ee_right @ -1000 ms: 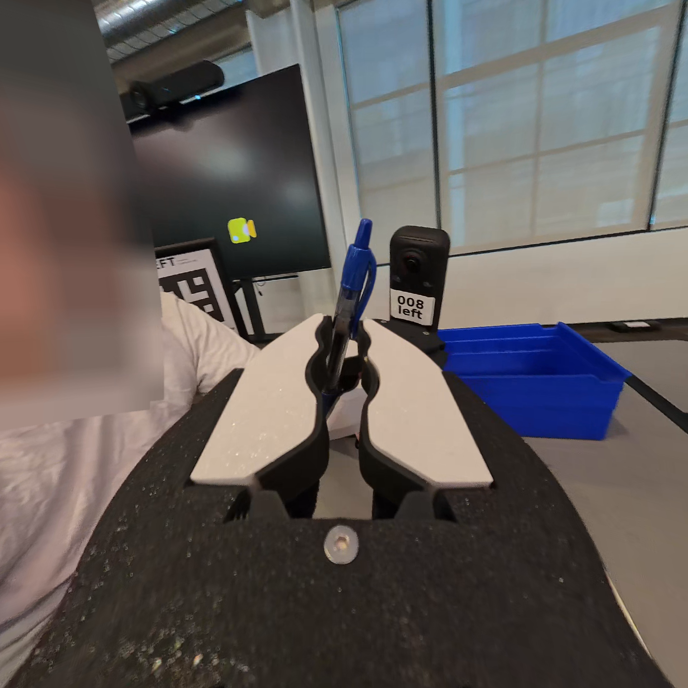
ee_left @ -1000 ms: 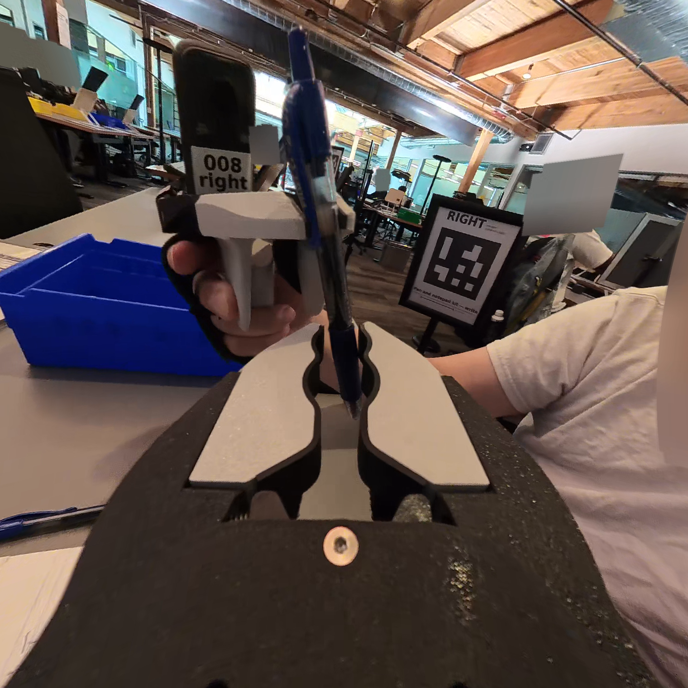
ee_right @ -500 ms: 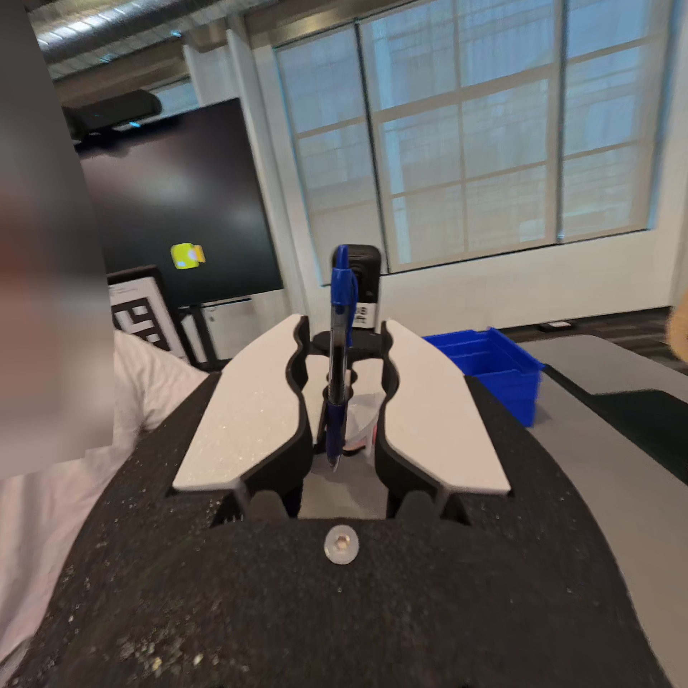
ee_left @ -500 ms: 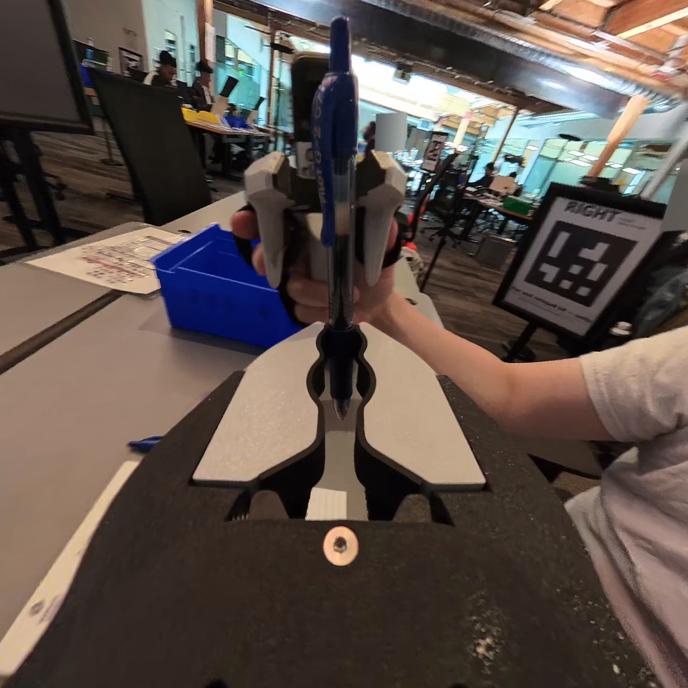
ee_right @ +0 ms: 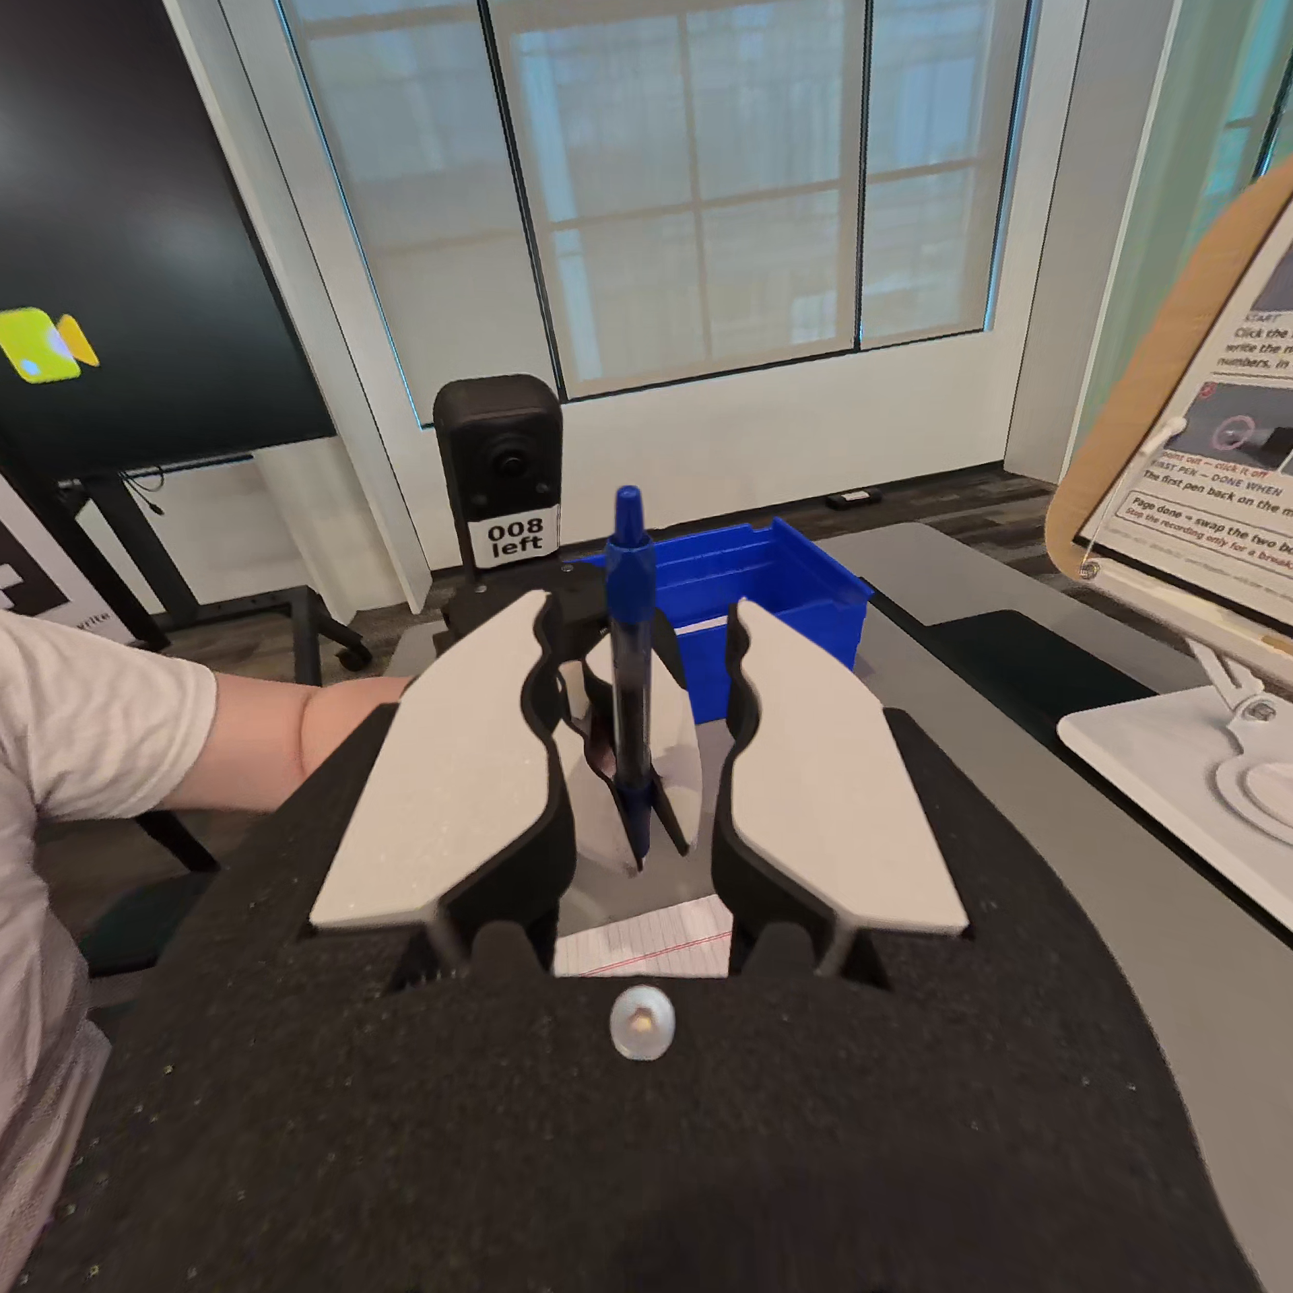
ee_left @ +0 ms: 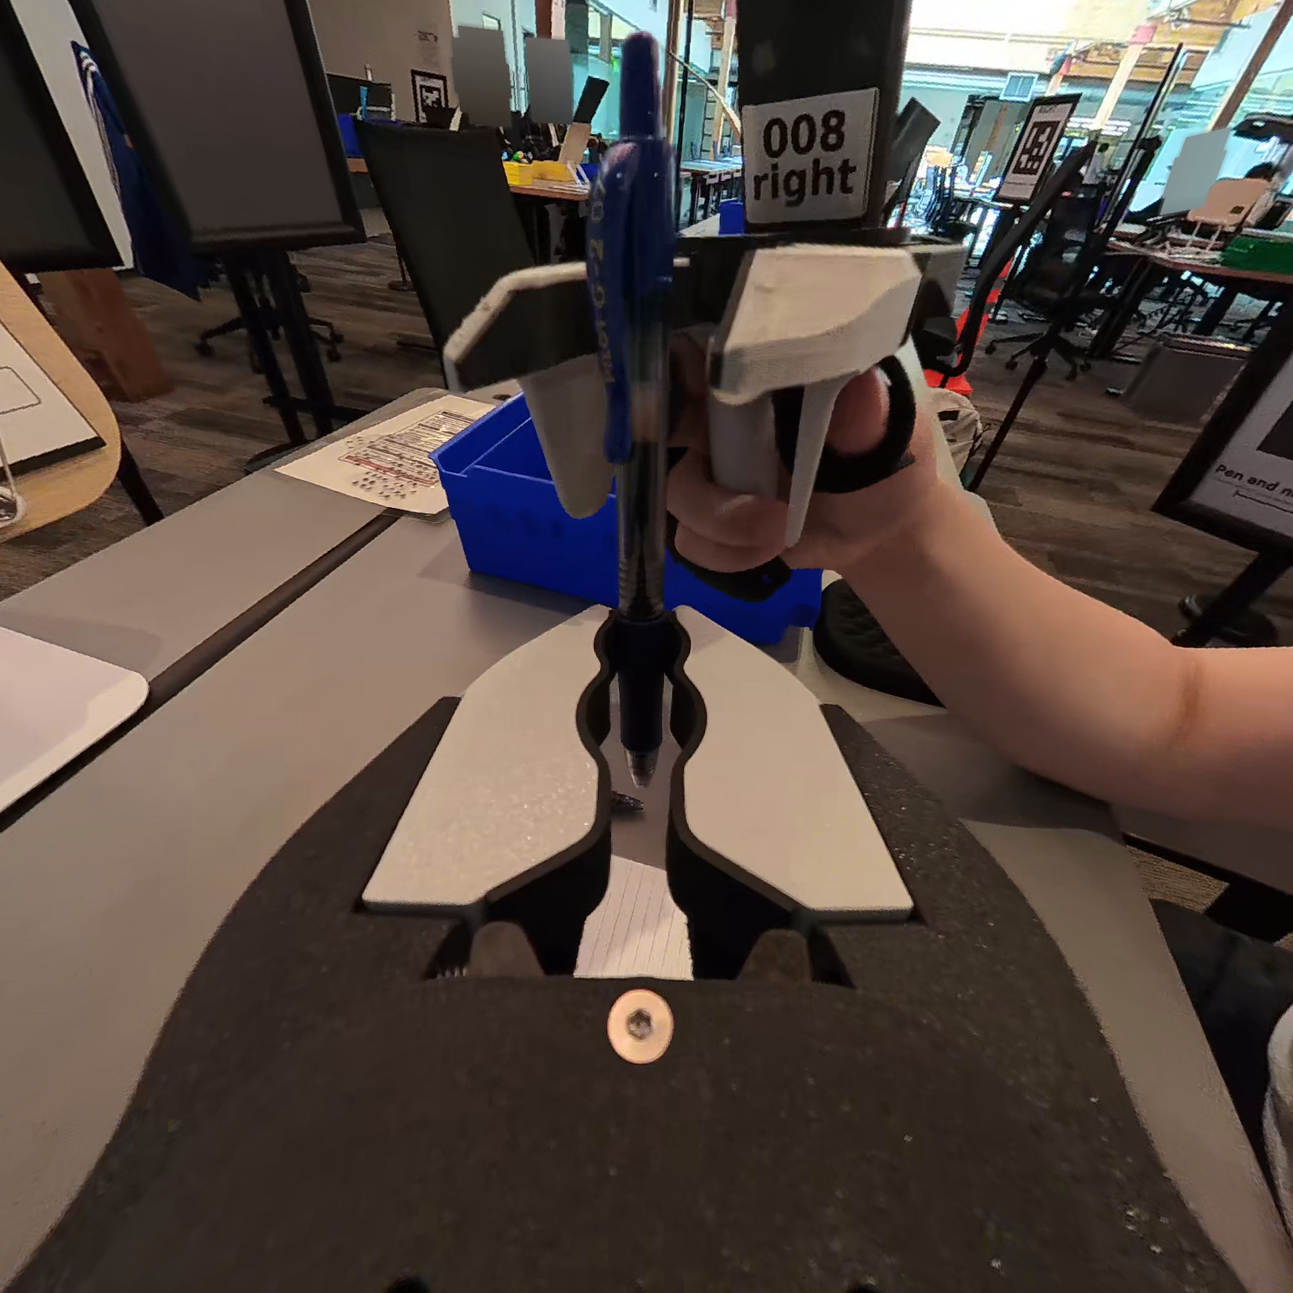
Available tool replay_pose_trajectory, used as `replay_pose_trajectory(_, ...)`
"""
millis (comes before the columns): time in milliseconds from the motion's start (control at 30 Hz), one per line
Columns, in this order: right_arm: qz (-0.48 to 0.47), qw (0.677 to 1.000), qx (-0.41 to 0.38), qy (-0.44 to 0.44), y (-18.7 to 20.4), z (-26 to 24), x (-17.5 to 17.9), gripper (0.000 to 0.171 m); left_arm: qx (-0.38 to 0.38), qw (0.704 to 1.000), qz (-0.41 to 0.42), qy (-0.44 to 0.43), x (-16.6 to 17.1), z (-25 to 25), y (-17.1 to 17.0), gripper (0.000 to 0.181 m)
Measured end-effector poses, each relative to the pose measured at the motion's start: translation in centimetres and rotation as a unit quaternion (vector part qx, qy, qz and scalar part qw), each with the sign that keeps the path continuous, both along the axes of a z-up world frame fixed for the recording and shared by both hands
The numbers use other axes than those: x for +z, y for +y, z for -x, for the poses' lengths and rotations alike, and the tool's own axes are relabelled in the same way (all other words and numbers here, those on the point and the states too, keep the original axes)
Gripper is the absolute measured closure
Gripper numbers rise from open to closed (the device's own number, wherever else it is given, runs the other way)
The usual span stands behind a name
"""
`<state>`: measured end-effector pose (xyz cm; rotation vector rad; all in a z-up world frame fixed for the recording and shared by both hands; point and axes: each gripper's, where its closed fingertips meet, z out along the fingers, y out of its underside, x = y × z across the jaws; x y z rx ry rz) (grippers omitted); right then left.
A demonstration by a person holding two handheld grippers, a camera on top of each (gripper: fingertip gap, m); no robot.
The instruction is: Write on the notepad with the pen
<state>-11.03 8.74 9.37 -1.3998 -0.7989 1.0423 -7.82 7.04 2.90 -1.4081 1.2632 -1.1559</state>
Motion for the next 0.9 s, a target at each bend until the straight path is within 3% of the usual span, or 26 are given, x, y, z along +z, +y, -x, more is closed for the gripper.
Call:
replay_pose_trajectory(100,-0.032,0.999,-0.01,-0.01,-0.23,0.41,0.31,0.14,0.002,1.0,-0.008,0.001,-0.04,-0.02,0.01,0.169)
replay_pose_trajectory(367,-0.03,0.999,-0.009,-0.015,-0.25,0.96,0.01,0.153,0.002,1.0,-0.008,0.001,-0.05,-0.03,-0.02,0.169)
replay_pose_trajectory(900,0.003,1.0,0.021,0.011,-0.36,1.16,-0.18,0.164,-0.005,1.0,-0.007,0.002,-0.35,-0.48,-0.64,0.169)
